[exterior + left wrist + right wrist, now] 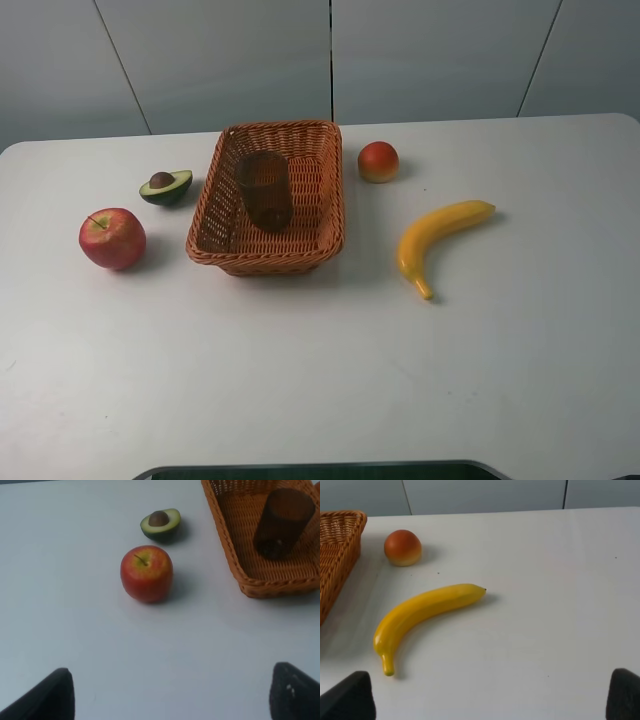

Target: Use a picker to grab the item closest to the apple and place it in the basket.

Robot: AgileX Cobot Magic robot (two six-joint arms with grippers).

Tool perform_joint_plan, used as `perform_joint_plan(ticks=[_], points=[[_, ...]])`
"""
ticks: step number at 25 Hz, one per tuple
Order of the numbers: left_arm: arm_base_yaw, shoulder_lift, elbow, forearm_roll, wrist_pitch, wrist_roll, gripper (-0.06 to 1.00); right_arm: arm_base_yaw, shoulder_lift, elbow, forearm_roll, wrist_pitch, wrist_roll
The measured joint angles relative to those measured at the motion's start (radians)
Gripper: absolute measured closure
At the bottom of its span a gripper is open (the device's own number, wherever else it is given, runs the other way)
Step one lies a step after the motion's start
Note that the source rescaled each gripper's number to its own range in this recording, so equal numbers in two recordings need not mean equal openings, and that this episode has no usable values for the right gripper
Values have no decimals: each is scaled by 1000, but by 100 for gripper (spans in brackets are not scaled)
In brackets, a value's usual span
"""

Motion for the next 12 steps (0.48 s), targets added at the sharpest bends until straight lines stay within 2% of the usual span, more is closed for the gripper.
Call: perform_joint_plan(ticks=[5, 12], points=[[0, -50, 58, 7, -19, 2, -6, 0, 0, 0, 0, 0, 0], [0, -56, 69, 16, -53, 7, -6, 0, 0, 0, 0, 0, 0]])
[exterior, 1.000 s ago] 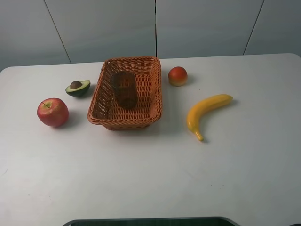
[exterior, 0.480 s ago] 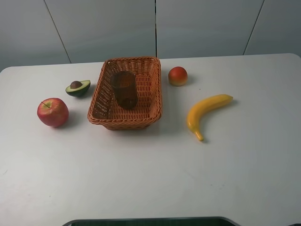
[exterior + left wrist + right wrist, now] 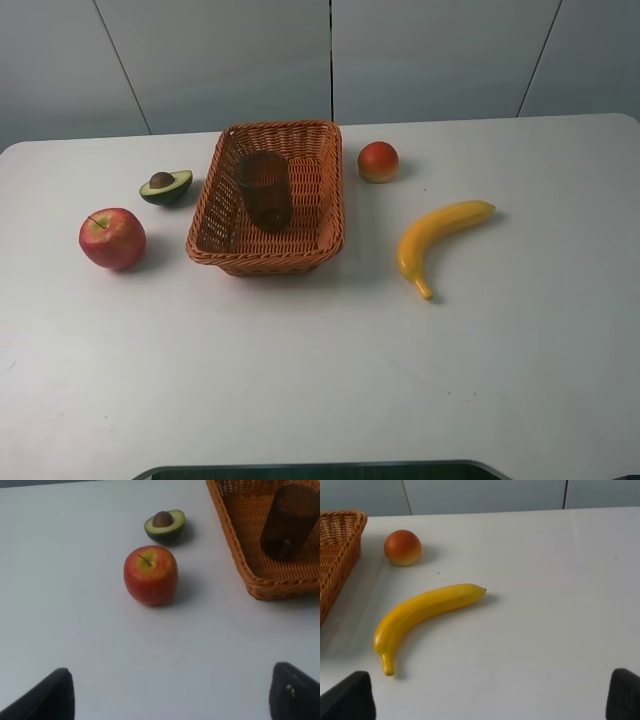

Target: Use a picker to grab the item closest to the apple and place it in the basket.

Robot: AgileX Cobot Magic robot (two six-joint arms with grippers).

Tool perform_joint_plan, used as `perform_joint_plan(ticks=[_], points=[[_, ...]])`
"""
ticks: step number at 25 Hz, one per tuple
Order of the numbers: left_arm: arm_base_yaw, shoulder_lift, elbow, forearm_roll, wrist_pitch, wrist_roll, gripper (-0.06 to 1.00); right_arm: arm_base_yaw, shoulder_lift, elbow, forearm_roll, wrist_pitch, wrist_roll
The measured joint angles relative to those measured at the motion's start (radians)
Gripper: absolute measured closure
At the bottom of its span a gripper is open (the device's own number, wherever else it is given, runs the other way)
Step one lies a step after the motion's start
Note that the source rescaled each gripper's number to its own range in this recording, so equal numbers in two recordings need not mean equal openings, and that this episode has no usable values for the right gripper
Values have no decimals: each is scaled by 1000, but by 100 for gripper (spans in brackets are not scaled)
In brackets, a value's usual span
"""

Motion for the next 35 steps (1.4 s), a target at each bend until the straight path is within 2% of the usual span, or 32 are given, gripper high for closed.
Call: perform_joint_plan(ticks=[7, 35], points=[[0, -1, 39, 8, -75, 46, -6, 0, 0, 0, 0, 0, 0], [0, -1, 41, 12, -82, 48, -6, 0, 0, 0, 0, 0, 0]])
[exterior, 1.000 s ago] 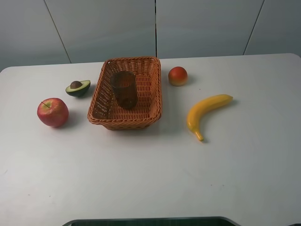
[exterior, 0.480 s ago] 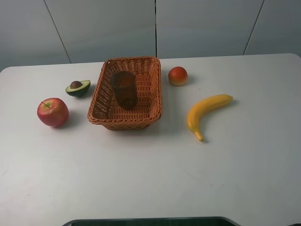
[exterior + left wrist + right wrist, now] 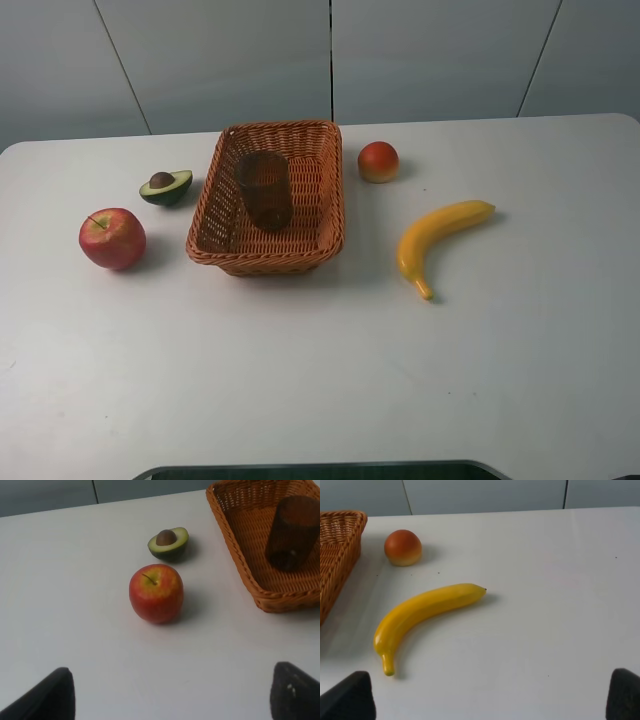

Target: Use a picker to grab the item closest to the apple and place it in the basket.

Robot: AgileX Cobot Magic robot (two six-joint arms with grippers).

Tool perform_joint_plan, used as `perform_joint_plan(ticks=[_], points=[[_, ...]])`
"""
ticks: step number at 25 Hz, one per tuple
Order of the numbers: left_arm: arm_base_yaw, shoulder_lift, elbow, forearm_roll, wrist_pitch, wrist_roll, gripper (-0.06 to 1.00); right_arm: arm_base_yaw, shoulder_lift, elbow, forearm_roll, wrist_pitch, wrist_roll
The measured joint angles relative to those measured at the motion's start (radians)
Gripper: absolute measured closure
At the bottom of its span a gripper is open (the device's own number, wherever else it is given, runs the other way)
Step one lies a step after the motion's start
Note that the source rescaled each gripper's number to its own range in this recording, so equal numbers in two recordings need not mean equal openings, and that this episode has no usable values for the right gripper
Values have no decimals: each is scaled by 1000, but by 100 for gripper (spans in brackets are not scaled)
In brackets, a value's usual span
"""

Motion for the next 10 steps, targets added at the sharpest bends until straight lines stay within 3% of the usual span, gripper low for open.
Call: perform_joint_plan(ticks=[10], points=[[124, 0, 0, 0, 0, 0, -6, 0, 0, 0, 0, 0, 0]])
